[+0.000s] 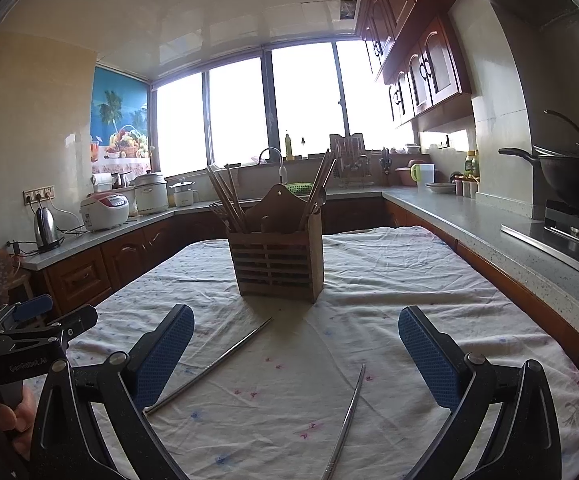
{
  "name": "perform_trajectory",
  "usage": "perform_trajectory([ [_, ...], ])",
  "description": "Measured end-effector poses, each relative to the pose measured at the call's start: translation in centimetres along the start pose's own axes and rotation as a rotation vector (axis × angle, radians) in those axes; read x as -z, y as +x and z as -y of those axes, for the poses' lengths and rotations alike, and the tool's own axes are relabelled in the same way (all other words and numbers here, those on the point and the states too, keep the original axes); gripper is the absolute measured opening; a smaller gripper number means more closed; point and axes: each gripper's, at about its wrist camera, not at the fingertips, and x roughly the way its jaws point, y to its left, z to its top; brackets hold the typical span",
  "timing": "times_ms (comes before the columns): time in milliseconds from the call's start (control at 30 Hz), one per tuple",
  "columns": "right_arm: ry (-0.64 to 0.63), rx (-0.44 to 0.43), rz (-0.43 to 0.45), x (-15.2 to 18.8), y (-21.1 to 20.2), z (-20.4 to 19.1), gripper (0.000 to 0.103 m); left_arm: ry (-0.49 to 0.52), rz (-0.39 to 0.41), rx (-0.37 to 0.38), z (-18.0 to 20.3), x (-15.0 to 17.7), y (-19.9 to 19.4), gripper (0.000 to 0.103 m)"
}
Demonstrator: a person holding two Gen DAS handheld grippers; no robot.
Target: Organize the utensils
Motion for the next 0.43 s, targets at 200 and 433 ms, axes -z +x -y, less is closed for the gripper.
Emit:
perform_trajectory([
  [200,0.012,0.004,-0.014,-0.2,0.3,0.3,0.103,-0.011,-0.012,0.008,0.3,-0.2,0.3,0.102],
  [433,0.028,0.006,-0.057,-0.1,1.2,0.5,0.103,-0.007,-0.041,0.022,1.0,-0.3,0.8,0.102],
])
